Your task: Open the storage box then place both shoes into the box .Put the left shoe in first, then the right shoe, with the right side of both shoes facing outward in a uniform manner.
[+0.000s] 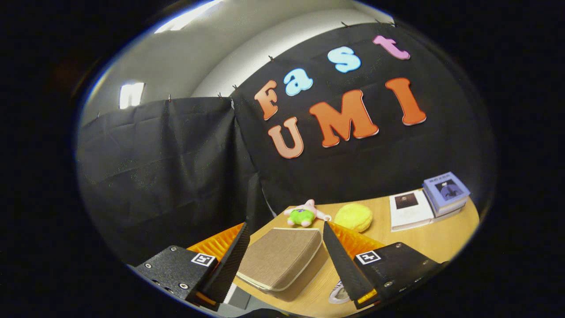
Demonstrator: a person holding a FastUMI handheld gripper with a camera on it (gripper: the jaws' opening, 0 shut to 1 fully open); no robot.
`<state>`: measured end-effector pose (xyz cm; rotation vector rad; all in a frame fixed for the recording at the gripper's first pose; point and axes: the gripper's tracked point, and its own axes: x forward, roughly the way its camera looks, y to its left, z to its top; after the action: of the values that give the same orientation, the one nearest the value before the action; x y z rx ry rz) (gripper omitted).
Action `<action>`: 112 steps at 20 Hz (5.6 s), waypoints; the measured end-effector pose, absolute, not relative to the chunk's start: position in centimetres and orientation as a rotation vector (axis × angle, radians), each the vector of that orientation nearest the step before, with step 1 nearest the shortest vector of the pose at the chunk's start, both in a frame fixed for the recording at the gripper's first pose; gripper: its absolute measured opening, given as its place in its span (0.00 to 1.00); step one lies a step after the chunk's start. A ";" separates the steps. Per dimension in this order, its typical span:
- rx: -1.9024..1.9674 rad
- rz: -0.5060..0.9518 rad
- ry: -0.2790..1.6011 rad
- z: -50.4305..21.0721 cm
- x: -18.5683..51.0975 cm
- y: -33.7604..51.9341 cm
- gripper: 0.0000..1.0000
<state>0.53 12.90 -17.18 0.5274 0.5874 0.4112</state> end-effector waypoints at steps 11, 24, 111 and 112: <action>0.813 0.505 0.939 -27.0 -1.8 19.0 0.98; 0.990 0.517 1.114 -33.4 -3.3 23.1 0.97; 1.027 0.647 0.905 -16.9 7.6 44.6 0.12; 1.028 0.646 0.919 -17.2 7.6 45.9 0.12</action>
<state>7.56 45.93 -17.18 1.0278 0.9186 0.6462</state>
